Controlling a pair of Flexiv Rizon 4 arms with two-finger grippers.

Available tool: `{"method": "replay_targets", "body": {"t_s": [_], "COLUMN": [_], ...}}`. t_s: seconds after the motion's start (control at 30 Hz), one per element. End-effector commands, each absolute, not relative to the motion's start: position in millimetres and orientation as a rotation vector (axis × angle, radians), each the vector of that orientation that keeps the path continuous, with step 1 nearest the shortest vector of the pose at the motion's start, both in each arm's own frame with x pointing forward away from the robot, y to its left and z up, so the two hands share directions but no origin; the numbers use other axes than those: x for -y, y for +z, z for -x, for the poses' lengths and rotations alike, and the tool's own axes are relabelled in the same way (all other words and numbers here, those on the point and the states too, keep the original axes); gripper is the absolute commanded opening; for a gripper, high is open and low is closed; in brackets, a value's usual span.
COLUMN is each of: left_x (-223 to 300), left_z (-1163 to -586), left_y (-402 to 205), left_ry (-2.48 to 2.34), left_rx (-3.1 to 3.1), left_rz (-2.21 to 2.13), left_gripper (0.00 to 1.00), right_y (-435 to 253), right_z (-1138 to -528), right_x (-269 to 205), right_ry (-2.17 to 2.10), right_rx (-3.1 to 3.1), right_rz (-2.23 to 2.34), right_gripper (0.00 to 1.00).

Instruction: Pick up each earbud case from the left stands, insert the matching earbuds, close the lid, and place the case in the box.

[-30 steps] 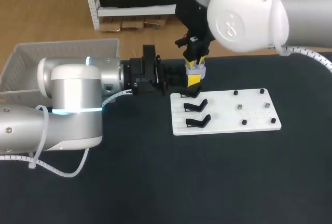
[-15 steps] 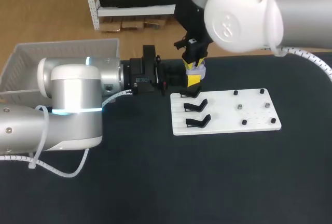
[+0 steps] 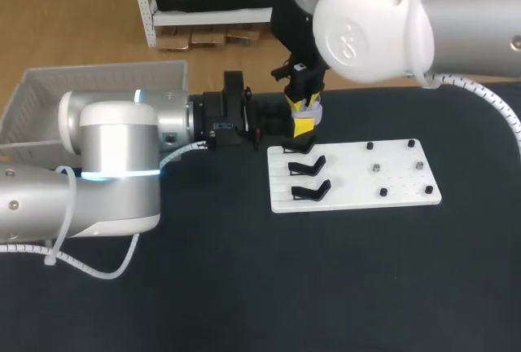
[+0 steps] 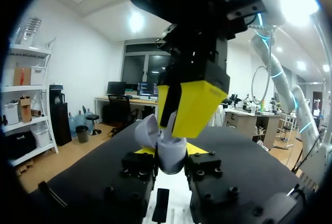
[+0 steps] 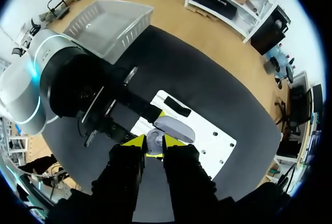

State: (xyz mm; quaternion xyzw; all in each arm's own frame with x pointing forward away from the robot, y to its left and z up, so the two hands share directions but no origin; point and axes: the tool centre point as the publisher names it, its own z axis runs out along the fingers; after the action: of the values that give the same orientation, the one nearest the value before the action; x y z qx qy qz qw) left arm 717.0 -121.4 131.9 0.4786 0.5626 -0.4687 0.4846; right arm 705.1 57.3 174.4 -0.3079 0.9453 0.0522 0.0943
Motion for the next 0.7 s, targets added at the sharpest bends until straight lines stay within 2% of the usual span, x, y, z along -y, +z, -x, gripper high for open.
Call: {"method": "replay_targets", "body": {"t_s": [0.03, 0.07, 0.13, 0.2, 0.7], "left_x": [122.3, 122.3, 122.3, 122.3, 122.3], "left_z": [-717.4, -717.4, -717.4, -717.4, -717.4], "left_y": [133.0, 133.0, 133.0, 133.0, 133.0], "left_ry": [-1.141, -1.141, -1.141, -1.141, -1.141], "left_rx": [-1.367, -1.367, -1.367, -1.367, -1.367], "left_rz": [-1.163, -1.163, -1.163, -1.163, -1.163], "left_gripper": [0.00, 0.00, 0.00, 0.00, 0.00], "right_y": [171.8, 171.7, 172.1, 172.9, 178.4], "right_z": [-707.8, -707.9, -708.1, -708.0, -707.0], "right_x": [-60.8, -60.9, -61.2, -61.2, -58.6], "right_ry": [0.149, 0.147, 0.146, 0.145, 0.139], "right_rx": [-2.813, -2.813, -2.812, -2.810, -2.796], "right_rz": [0.917, 0.918, 0.920, 0.921, 0.914], "right_gripper": [0.00, 0.00, 0.23, 0.26, 0.29]}}
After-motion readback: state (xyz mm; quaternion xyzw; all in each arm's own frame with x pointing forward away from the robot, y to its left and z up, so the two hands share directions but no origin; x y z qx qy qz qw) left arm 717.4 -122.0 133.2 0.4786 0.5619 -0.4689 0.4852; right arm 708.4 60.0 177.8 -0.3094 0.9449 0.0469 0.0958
